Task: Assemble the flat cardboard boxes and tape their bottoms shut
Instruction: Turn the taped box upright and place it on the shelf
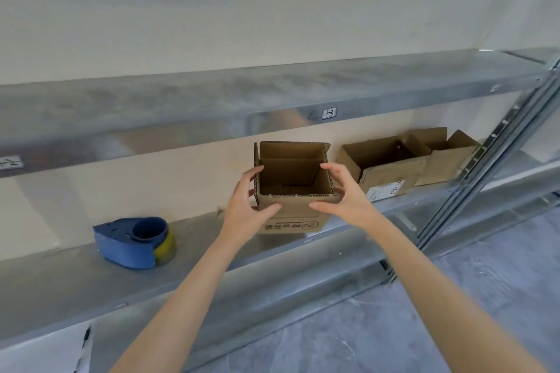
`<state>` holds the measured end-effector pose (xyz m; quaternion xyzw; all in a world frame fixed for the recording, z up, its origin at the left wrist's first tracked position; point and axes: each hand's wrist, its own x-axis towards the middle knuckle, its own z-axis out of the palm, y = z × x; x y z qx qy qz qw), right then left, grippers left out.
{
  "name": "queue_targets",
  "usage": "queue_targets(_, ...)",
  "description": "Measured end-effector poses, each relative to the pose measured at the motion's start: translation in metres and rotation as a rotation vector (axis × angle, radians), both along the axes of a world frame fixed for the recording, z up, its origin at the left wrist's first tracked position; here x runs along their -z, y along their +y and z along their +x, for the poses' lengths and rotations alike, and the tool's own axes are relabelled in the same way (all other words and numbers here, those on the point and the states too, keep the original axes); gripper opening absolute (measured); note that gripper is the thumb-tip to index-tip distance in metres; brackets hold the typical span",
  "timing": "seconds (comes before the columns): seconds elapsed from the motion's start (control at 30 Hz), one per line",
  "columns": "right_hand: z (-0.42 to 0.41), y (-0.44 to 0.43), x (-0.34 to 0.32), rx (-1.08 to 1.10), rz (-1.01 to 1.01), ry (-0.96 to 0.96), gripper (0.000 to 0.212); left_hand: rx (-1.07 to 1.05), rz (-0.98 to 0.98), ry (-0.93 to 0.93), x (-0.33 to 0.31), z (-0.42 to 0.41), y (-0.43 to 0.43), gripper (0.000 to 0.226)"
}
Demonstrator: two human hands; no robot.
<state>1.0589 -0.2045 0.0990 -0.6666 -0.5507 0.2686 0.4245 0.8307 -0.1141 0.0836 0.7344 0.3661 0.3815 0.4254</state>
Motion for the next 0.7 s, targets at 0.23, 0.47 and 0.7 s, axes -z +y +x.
queue_targets(0.23, 0.075, 0.023, 0.011, 0.046, -0.06, -0.048, 0.079, 0.014, 0.0, 0.024, 0.026, 0.072, 0.03, 0.078)
queue_targets(0.47, 0.114, 0.042, 0.019, 0.038, -0.15, -0.077, 0.081, -0.032, -0.018, 0.077, 0.048, 0.108, 0.039, 0.079)
queue_targets(0.7, 0.127, 0.04, 0.022, 0.049, -0.154, -0.166, 0.072, -0.093, -0.07, 0.077, 0.056, 0.124, 0.027, 0.081)
